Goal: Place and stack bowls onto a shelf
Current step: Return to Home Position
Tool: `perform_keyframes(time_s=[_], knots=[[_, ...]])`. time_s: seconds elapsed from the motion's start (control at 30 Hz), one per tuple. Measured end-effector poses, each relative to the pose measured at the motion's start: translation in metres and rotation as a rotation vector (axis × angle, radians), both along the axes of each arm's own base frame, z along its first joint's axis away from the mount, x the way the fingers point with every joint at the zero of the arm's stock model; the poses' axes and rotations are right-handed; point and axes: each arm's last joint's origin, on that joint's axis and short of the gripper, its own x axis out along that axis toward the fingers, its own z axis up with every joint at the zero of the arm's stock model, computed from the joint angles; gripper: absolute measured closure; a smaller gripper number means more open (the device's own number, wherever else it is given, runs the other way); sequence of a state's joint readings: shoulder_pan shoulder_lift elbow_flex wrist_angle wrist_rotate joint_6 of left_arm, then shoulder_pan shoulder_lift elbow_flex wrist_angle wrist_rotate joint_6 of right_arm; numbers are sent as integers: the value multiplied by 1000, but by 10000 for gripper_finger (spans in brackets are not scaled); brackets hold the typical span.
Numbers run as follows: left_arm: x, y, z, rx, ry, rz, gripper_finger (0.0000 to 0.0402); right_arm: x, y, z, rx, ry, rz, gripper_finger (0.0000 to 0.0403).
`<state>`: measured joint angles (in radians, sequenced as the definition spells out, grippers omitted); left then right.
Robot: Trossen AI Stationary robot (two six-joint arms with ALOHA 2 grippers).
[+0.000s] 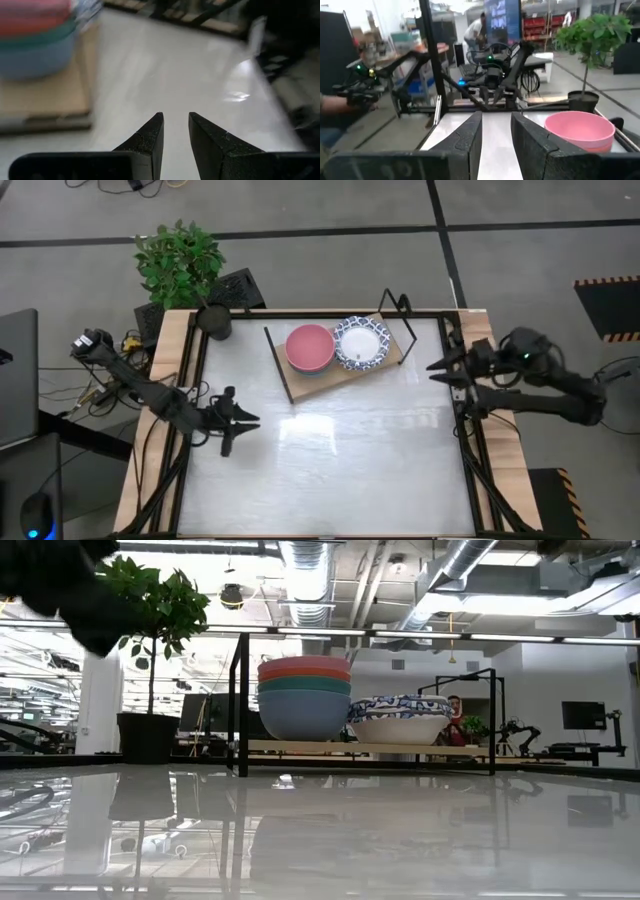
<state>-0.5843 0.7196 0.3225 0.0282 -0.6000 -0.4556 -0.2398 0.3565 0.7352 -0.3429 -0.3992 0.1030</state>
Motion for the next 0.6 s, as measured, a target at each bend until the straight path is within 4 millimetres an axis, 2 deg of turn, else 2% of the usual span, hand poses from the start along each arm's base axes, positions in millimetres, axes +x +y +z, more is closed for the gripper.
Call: perform_keyframes(time_s=[0.23,0.37,0.5,0.6], knots=[[-17,20,32,-12,-214,-102,325,9,-2,-56,82,-39,-1,274],[-36,32,41,-43,-295,-134,325,15,-4,-77,127,-47,-1,274],[-52,40,42,-79,-335,-132,325,21,-6,-95,144,-39,-2,274],[-57,43,26,-111,-372,-129,325,25,-7,-110,167,-39,0,274]])
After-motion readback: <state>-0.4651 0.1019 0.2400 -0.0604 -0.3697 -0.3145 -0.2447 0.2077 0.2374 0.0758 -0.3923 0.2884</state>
